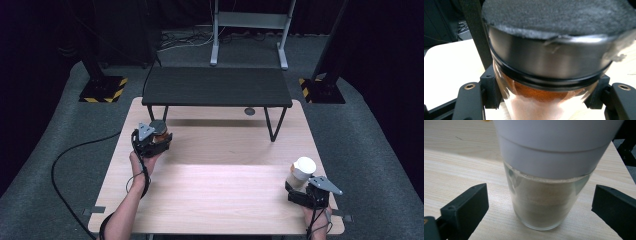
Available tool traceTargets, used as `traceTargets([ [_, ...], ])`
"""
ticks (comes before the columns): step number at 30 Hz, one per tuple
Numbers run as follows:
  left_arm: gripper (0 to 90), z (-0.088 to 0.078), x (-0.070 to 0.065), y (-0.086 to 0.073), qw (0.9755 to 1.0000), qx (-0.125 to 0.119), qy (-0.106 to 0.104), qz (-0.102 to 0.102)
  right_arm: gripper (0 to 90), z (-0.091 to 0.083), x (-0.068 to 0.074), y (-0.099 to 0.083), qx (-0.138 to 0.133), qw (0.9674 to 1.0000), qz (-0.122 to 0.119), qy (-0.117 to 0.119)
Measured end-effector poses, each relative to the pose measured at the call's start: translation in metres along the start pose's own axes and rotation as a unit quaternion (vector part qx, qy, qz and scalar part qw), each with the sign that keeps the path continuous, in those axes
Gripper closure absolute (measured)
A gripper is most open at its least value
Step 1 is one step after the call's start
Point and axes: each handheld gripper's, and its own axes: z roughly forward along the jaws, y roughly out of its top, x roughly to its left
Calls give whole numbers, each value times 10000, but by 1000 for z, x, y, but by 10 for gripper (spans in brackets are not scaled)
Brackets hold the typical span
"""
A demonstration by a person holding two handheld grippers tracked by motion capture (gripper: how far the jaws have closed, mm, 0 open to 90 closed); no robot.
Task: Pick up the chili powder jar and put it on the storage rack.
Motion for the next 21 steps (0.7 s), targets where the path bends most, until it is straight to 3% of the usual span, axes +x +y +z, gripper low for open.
traceTargets([
  [21,317,-1,-4,13,9999,-41,-156,43,0,1,-1,2,56,10000,10,32],
])
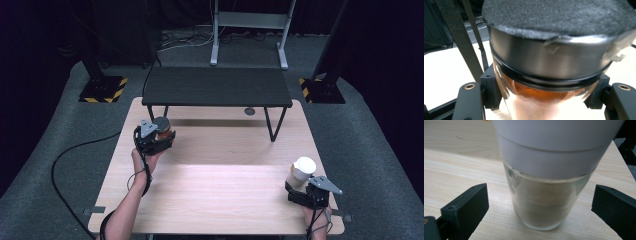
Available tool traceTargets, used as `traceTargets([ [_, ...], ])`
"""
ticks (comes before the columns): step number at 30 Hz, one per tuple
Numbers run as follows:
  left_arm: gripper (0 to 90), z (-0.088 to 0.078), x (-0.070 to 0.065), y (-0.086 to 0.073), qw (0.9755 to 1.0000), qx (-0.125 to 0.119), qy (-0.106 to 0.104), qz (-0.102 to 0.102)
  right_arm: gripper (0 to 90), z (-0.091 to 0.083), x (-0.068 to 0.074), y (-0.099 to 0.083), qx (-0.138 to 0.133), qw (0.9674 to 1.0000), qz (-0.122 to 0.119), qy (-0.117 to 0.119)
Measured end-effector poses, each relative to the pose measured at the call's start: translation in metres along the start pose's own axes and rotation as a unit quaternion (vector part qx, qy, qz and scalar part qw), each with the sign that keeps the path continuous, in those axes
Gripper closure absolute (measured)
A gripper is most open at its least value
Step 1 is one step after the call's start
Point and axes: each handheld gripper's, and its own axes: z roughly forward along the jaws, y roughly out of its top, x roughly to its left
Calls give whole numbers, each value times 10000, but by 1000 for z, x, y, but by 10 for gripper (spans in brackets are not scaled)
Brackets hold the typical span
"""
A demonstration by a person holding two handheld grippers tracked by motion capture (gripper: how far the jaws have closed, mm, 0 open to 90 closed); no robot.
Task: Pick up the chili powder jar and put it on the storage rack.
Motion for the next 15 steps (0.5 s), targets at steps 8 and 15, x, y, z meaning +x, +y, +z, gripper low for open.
traceTargets([
  [8,316,-3,-6,12,10000,-39,-44,66,0,0,-3,-1,-20,10000,72,31],
  [15,317,-9,-10,21,9998,-87,-71,179,0,0,-4,0,3,9999,112,50],
])
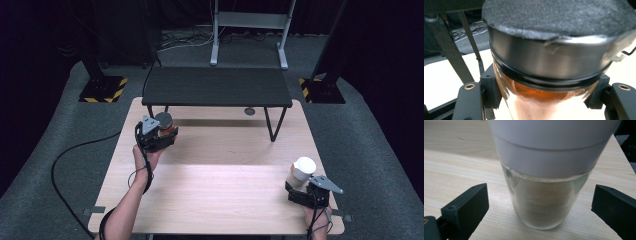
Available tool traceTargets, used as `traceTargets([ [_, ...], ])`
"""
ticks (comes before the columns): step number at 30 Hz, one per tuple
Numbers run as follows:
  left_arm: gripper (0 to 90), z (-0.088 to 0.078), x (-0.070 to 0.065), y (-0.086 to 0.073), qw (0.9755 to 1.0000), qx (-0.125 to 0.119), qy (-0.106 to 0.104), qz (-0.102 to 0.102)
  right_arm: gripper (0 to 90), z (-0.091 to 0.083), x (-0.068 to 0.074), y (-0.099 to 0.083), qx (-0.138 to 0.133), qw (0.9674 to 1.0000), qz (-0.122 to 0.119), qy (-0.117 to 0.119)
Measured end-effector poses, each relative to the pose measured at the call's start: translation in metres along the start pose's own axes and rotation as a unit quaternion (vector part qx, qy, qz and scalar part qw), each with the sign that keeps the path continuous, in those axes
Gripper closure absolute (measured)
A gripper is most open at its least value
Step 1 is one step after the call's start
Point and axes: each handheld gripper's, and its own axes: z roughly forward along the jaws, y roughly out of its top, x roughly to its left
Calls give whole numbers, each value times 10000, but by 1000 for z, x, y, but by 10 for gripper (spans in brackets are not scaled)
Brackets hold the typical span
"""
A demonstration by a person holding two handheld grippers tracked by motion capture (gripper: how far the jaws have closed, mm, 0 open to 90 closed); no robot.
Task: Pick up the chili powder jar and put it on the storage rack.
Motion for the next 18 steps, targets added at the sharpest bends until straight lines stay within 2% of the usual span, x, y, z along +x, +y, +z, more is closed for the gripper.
traceTargets([
  [3,316,-2,-1,1,10000,-31,20,54,0,0,0,0,-1,10000,14,2],
  [9,316,-4,1,-1,10000,-56,49,-41,0,1,-2,1,22,10000,3,59],
  [18,317,-2,0,3,10000,-51,32,-3,0,0,-3,0,8,10000,15,72],
])
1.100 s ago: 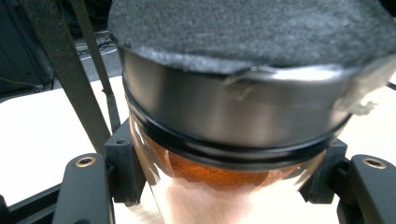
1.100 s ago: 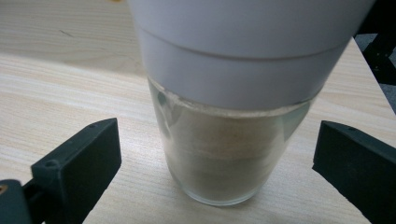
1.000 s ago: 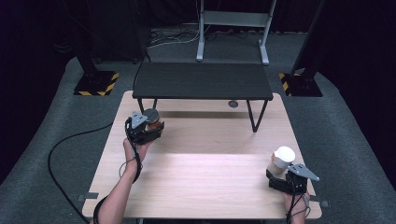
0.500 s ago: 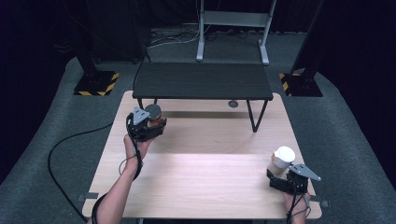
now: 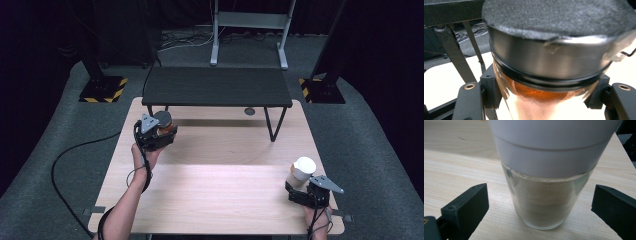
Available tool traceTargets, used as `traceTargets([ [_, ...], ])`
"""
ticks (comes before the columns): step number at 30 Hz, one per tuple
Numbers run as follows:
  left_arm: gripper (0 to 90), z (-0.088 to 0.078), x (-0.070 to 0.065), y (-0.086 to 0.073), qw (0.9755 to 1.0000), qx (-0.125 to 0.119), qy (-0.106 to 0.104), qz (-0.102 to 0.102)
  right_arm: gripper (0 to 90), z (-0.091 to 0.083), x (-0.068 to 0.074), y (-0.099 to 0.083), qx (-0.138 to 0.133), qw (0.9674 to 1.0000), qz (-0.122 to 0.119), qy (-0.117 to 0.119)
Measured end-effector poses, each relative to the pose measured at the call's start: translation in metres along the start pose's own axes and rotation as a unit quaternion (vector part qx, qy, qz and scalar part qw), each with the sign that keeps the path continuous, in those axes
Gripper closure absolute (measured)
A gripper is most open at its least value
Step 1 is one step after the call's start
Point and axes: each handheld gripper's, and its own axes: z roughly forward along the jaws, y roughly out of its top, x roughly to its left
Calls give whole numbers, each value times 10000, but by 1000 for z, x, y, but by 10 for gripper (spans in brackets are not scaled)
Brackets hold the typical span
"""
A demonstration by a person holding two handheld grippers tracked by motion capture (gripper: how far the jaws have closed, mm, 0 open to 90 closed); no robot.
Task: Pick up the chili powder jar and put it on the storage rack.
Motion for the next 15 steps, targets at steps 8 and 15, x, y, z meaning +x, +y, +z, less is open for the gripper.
traceTargets([
  [8,317,0,-1,5,10000,-16,-37,60,0,0,0,0,7,10000,-20,0],
  [15,317,-2,-2,12,9999,-46,-84,87,1,0,1,0,7,10000,-22,-5],
])
